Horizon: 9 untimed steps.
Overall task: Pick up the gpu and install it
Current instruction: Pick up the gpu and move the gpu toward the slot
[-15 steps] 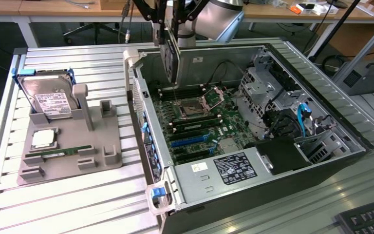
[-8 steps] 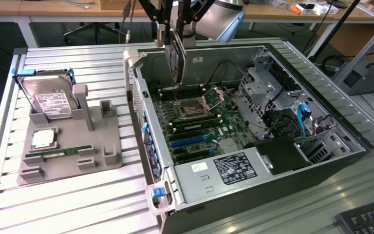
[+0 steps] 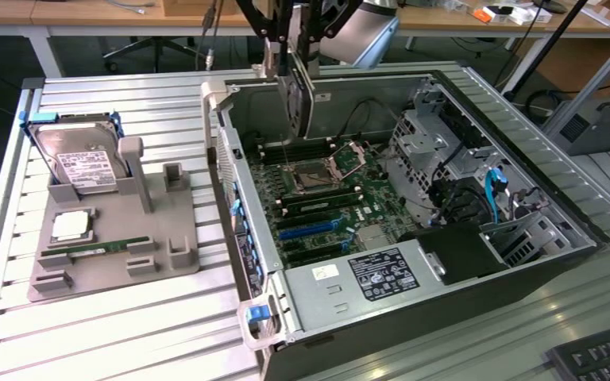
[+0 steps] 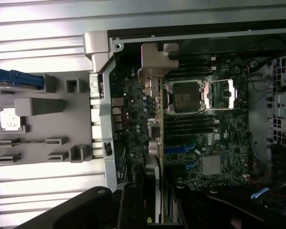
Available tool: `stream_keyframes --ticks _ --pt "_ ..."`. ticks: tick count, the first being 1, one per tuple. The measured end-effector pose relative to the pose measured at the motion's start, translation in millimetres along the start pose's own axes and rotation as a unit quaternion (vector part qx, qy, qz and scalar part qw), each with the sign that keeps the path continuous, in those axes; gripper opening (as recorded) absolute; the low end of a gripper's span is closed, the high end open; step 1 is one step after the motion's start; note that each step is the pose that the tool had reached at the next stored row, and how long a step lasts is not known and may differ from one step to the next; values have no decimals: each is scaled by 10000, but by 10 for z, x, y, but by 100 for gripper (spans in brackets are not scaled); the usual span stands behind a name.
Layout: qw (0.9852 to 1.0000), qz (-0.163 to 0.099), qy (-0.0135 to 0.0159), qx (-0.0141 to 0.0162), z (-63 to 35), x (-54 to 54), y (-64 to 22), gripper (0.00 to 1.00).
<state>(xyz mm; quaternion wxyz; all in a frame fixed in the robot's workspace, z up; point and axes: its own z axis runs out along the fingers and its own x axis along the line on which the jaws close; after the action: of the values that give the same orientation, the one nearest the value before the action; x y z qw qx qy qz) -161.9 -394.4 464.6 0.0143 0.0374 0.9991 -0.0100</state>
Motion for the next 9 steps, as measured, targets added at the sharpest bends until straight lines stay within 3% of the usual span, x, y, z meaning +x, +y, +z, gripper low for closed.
stream_keyframes --ticks 9 --pt "10000 -1 -4 53 34 -105 9 27"
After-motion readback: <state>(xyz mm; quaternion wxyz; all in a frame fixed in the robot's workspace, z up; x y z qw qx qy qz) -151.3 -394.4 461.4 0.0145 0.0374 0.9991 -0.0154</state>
